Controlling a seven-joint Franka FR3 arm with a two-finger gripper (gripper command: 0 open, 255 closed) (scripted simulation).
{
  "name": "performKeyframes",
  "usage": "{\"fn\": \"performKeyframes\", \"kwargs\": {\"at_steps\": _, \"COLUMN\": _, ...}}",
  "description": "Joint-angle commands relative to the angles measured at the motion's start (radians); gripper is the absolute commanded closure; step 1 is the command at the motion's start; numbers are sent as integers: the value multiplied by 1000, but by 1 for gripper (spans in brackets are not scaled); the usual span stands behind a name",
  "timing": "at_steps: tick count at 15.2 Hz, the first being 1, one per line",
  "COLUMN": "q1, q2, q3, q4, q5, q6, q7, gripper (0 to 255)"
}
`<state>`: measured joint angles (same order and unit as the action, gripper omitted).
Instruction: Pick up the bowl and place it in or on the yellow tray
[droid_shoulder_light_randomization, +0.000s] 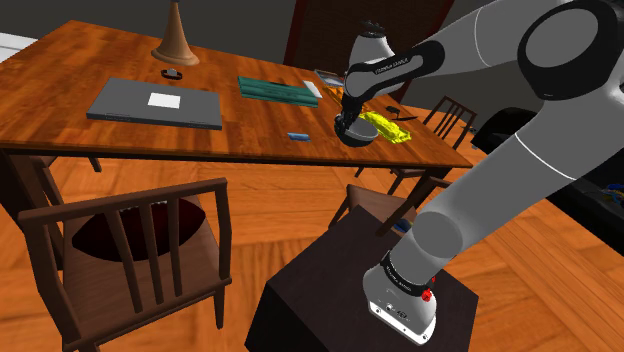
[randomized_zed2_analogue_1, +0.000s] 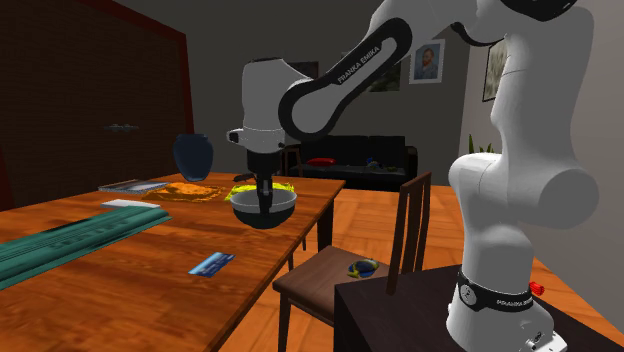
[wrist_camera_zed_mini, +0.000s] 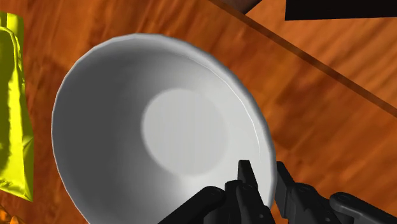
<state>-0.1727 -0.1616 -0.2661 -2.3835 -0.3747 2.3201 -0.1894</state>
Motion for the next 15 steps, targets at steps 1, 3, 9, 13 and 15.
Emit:
{"fn": "performKeyframes", "kwargs": {"at_steps": 1, "q1": 0, "q2": 0, "q3": 0, "q4": 0, "q5": 0, "q6": 0, "q7": 0, "gripper": 255}}
{"fn": "performKeyframes", "kwargs": {"at_steps": 3, "q1": 1, "q2": -15, "q3": 2, "q4": 14, "q5": 4, "q6": -28, "q7": -7, "gripper": 255}}
{"fn": "performKeyframes", "kwargs": {"at_steps": 9, "q1": 6, "q2": -54, "q3": 8, "q4": 59, "q5": 16, "q6": -111, "q7": -27, "gripper": 255}}
{"fn": "performKeyframes", "kwargs": {"at_steps": 13, "q1": 9, "q2": -76, "q3": 13, "q4": 93, "q5": 24, "q6": -165, "q7": -39, "gripper": 255}}
{"fn": "performKeyframes", "kwargs": {"at_steps": 15, "q1": 10, "q2": -85, "q3": 15, "q4": 112, "q5": 27, "q6": -192, "q7": -46, "gripper": 255}}
